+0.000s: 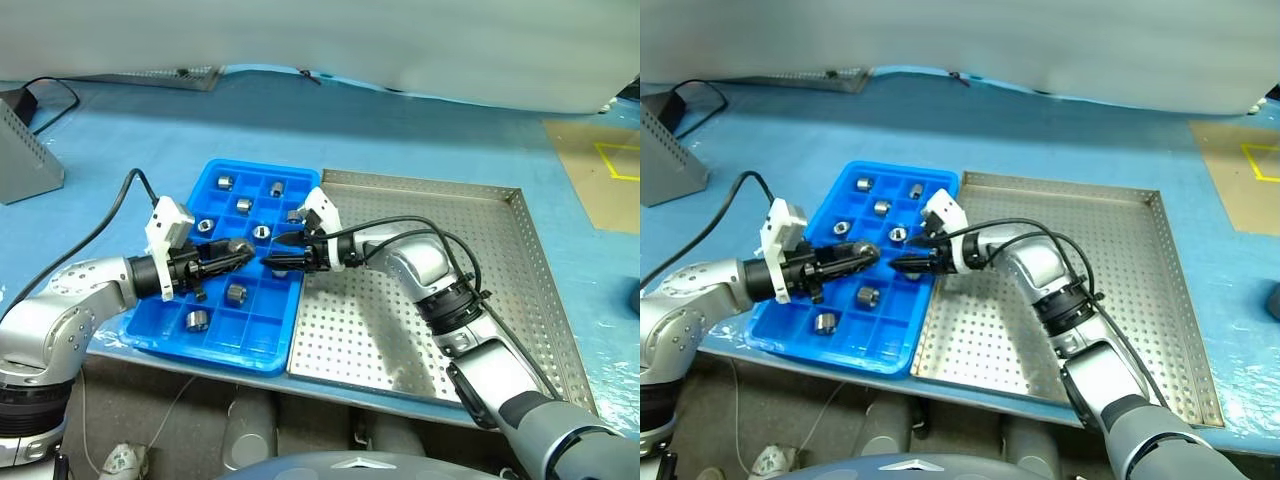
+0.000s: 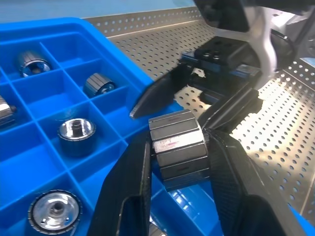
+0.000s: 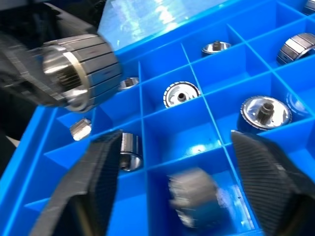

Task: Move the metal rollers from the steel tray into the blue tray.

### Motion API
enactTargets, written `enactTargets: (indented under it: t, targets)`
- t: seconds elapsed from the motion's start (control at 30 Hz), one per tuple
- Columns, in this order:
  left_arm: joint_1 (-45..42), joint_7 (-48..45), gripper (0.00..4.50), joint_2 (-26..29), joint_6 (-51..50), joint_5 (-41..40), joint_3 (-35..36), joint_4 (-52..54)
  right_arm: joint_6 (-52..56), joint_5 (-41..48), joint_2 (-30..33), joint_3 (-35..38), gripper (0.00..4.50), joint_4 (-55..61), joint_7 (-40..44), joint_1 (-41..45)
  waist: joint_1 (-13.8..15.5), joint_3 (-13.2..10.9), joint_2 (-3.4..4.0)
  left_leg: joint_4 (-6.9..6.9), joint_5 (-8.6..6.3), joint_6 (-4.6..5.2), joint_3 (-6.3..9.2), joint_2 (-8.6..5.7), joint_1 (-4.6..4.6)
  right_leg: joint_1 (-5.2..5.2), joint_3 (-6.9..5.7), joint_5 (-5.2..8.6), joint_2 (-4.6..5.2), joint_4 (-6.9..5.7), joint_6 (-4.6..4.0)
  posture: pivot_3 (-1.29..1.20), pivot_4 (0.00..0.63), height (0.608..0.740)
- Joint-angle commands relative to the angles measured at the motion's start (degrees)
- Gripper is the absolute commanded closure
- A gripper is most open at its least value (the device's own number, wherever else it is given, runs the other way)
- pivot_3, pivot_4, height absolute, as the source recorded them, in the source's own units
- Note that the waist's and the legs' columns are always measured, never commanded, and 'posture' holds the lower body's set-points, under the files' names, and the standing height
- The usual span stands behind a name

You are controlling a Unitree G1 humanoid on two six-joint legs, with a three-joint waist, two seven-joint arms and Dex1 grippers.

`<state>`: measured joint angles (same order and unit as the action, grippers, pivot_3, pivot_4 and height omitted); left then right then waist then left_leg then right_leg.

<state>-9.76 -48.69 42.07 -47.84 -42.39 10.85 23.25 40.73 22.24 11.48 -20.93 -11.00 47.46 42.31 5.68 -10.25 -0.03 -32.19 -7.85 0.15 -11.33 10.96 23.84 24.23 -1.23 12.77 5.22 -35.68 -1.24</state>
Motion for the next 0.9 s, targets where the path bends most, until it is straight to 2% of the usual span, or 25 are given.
enactTargets:
  t: [0.03,0.33,0.4,0.43,0.6,0.67,0.8,0.9]
  targets:
    - [-0.6,-2.0,3.22,1.4,-2.0,-1.2,-4.0,2.5,-1.5,-1.2,-1.2,2.6,0.32,-1.0,-1.6,1.1,0.0,0.0,0.0,0.0,0.0,-0.01,0.0,0.0,-0.01,-0.01,0.0,0.0,0.0,-0.01,0.0,0.11,0.15,0.74]
    - [-3.5,-9.0,3.22,5.4,-2.7,2.6,-16.7,0.7,-1.3,-2.7,-1.4,5.4,0.32,-0.5,-4.4,-0.8,-0.2,0.0,-0.02,0.01,0.05,-0.07,-0.01,0.01,-0.11,-0.06,0.07,0.0,-0.06,-0.04,0.0,0.03,0.15,0.74]
    - [-4.6,-8.2,2.51,4.2,-0.7,5.1,-18.3,-2.1,-1.0,-2.6,-1.2,6.2,0.29,0.3,-5.1,-1.4,-0.3,0.0,0.01,0.02,0.05,-0.08,-0.01,0.03,-0.16,-0.08,0.09,0.0,-0.1,-0.04,0.0,0.02,0.15,0.74]
    - [-5.1,-8.2,2.29,3.9,0.0,6.1,-18.8,-3.0,-0.8,-2.5,-1.2,6.5,0.29,0.7,-5.3,-1.7,-0.3,0.0,0.01,0.02,0.05,-0.08,-0.02,0.02,-0.19,-0.11,0.1,0.0,-0.1,-0.04,0.0,0.01,0.15,0.74]
    - [-6.9,-10.8,0.59,4.6,0.8,7.8,-20.7,-3.9,-0.2,-2.7,-0.7,8.0,0.29,2.2,-6.8,-2.8,-0.4,0.1,-0.01,0.02,0.05,-0.09,-0.03,0.01,-0.3,-0.23,0.15,0.0,-0.1,-0.04,0.01,-0.04,0.15,0.74]
    - [-8.0,-11.6,0.03,4.7,1.8,8.9,-21.0,-4.4,0.0,-2.8,-0.4,8.4,0.29,2.7,-7.3,-3.2,-0.4,0.1,-0.01,0.02,0.06,-0.09,-0.04,0.02,-0.35,-0.26,0.15,0.0,-0.11,-0.04,0.01,-0.05,0.15,0.74]
    - [-12.4,-13.5,0.03,2.4,-0.5,5.0,-18.8,-6.1,0.4,-2.7,-0.1,9.2,0.29,3.8,-8.3,-4.0,-0.5,0.1,-0.01,0.02,0.09,-0.15,-0.04,0.03,-0.43,-0.32,0.17,0.0,-0.13,-0.07,0.01,-0.08,0.15,0.74]
    - [-14.0,-14.2,0.03,1.6,0.0,5.3,-19.1,-7.7,0.5,-2.9,0.0,9.7,0.29,4.4,-9.1,-4.4,-1.2,0.1,-0.01,0.02,0.11,-0.17,-0.05,0.01,-0.46,-0.34,0.19,-0.01,-0.13,-0.08,-0.01,-0.09,0.15,0.74]
